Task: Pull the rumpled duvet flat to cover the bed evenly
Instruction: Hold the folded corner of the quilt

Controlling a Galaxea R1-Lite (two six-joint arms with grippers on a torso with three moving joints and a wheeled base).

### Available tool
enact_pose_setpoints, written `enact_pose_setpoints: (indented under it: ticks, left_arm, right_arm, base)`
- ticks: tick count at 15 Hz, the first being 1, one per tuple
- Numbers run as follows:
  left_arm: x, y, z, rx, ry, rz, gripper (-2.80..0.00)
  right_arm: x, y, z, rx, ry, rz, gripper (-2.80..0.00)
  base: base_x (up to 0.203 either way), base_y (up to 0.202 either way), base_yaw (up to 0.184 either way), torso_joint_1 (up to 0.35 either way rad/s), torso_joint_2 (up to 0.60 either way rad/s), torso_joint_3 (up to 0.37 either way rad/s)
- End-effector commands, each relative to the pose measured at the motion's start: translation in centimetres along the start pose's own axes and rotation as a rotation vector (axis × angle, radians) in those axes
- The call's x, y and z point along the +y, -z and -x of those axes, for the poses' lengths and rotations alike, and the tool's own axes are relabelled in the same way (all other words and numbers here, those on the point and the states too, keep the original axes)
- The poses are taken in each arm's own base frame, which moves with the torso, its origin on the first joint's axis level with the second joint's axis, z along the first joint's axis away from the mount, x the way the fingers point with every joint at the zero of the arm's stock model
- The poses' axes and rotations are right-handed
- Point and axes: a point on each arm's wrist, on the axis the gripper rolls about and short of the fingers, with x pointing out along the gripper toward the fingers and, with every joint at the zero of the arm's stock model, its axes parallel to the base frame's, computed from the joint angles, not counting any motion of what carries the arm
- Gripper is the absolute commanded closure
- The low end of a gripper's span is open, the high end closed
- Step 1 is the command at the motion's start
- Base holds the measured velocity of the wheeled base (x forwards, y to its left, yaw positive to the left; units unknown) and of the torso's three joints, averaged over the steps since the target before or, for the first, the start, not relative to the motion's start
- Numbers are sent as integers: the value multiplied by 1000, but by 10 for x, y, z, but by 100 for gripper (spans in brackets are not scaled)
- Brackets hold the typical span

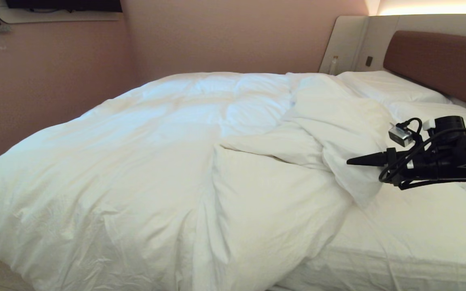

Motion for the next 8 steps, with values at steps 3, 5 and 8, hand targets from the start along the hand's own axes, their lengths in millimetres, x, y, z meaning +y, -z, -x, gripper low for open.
enact_pose_setpoints:
  ticks: [3, 5, 8]
  left_arm:
    - [0, 0, 0, 1, -2, 0, 0]
    - [0, 0, 0, 1, 0, 0, 0]
    - [0, 0, 0, 1, 0, 0, 0]
  right_arm:
    - [2, 0, 2, -2, -6, 4, 0]
    - [3, -1, 2, -3, -6, 5, 0]
    - [9, -2, 6, -15, -7, 21, 0]
  base:
    - [0, 0, 0, 0, 0, 0]
    - [0, 0, 0, 0, 0, 0]
    - [0, 0, 0, 0, 0, 0]
